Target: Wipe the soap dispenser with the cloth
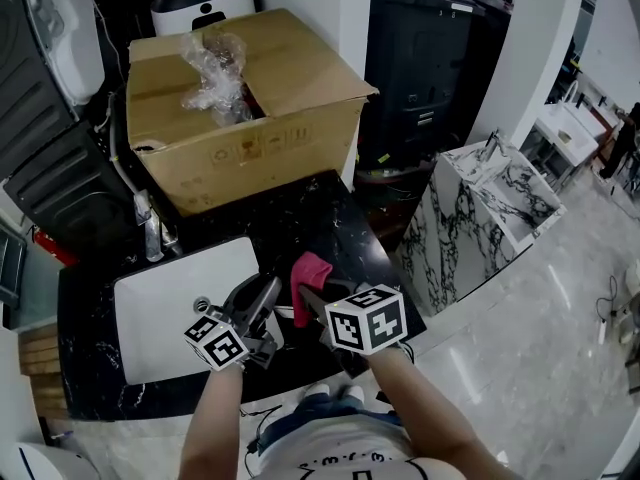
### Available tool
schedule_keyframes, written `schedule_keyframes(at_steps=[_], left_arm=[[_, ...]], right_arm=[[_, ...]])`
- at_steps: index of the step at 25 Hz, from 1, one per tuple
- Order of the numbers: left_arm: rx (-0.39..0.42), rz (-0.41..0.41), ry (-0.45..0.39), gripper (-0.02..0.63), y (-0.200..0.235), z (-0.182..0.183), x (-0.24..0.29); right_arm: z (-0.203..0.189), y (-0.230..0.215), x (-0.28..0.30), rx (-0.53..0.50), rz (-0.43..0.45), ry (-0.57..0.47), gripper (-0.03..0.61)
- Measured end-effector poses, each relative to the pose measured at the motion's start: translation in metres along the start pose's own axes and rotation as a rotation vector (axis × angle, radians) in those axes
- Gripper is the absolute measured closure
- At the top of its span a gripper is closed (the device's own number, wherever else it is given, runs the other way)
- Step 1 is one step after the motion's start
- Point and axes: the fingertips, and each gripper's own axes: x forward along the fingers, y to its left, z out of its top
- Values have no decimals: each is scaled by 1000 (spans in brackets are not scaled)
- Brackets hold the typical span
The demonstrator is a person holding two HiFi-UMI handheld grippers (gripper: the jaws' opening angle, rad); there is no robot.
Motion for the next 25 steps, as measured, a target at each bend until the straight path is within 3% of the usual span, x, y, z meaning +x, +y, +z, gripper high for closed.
schedule_keyframes(at_steps=[3, 6, 11, 15, 19, 25], left_arm=[[-7, 8, -1, 515, 1, 0, 1], [-10, 15, -4, 517, 1, 1, 3], [23, 21, 29, 515, 0, -1, 13], [33, 64, 70, 515, 2, -1, 26], [-39, 122, 96, 517, 9, -1, 36], [-60, 48, 88, 518, -10, 0, 43]], right_arm=[[-6, -22, 1, 50, -75, 0, 526], [-27, -48, 2, 41, -171, 73, 526], [-54, -67, -2, 59, -214, 162, 526], [-36, -69, -18, 79, -220, 81, 526], [-13, -74, -43, 83, -235, -18, 526], [-5, -80, -61, 58, -251, -61, 526]])
